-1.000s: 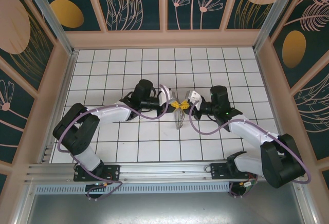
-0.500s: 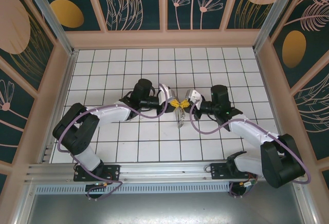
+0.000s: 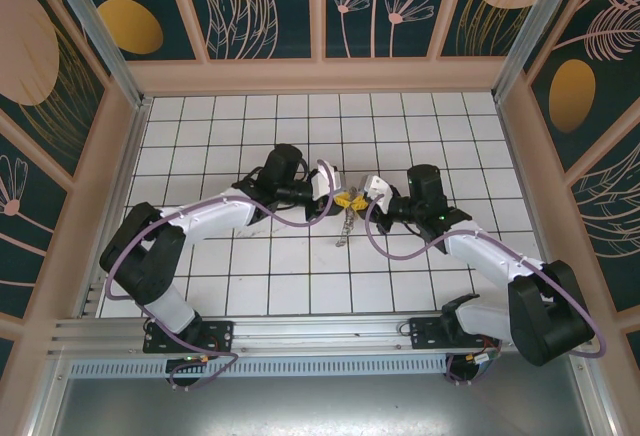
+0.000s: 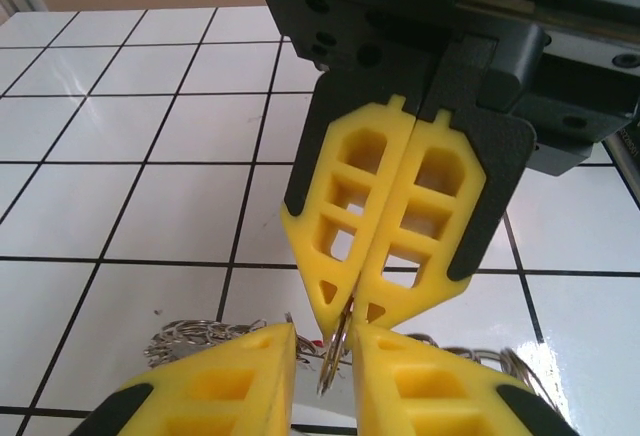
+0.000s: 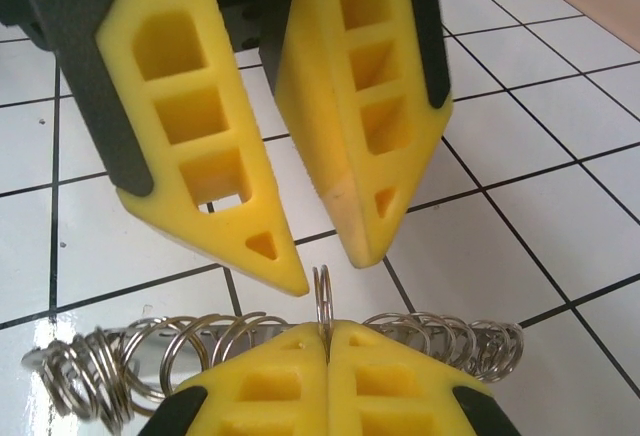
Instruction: Put the keys on the keyring
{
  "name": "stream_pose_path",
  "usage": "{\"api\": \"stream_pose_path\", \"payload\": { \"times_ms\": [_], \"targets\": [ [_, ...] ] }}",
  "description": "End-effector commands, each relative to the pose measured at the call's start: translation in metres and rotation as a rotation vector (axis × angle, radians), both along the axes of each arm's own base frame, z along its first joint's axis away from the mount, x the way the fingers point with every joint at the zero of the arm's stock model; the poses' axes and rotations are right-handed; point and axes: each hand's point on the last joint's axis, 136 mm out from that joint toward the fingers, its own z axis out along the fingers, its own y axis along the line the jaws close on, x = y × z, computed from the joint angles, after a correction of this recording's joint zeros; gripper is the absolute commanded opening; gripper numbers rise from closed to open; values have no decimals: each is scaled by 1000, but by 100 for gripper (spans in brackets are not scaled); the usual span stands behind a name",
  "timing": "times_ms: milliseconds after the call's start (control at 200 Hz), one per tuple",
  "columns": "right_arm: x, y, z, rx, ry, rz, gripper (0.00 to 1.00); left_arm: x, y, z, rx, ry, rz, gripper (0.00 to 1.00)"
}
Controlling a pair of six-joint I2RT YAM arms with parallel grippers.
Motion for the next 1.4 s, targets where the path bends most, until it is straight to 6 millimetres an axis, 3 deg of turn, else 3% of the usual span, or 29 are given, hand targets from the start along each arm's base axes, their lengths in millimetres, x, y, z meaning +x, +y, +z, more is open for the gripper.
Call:
{"api": "stream_pose_path", "payload": {
  "times_ms": [0,631,866,1006,1186,1356,1396],
  "targets": [
    [5,7,20,23,-61,26,0,-1,-3,5,9,-22,-23,22],
    [4,8,20,40,-54,28,0,0,-5,-10,76,18,-47,25],
    [4,9,23,49,-65,33,0,0,-5,-13,89,20,-52,20],
    [4,8,22,47,-60,28,0,1,-6,-8,77,9,-52,0],
    [5,3,14,30,-60,4,1,0,-8,2,23,-15,-51,0],
    [4,-1,7,51,-35,4,9,-7,-11,26,-122,-34,-59,0],
    [4,0,7,61,-31,10,10,-11,-9,22,-138,-11,-63,0]
  ]
}}
